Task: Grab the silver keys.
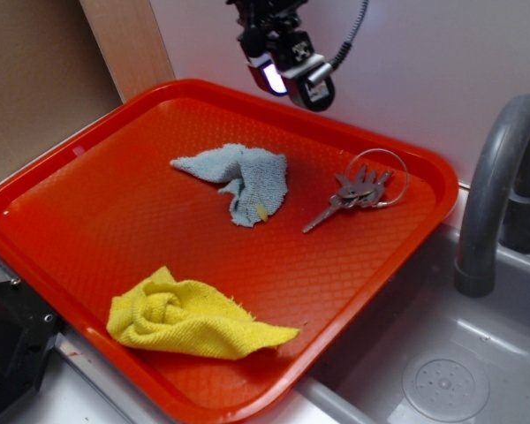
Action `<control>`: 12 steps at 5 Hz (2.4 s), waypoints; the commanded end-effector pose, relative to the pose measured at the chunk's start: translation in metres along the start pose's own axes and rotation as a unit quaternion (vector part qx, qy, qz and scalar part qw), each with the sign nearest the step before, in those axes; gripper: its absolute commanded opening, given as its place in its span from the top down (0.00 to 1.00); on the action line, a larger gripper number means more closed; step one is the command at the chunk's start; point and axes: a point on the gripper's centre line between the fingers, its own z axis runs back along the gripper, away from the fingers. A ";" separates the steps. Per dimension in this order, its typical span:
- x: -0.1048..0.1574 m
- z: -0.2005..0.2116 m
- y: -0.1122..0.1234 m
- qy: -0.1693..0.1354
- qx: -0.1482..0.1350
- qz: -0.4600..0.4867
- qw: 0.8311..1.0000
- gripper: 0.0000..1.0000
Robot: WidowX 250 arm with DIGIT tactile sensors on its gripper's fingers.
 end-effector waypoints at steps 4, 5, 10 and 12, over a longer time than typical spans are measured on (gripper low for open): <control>0.024 -0.079 -0.053 -0.010 0.009 -0.071 0.997 1.00; 0.019 -0.068 -0.058 -0.011 0.000 -0.076 0.997 1.00; -0.110 0.138 -0.006 0.019 0.215 0.154 0.964 1.00; -0.148 0.166 0.051 0.008 0.205 0.218 0.954 1.00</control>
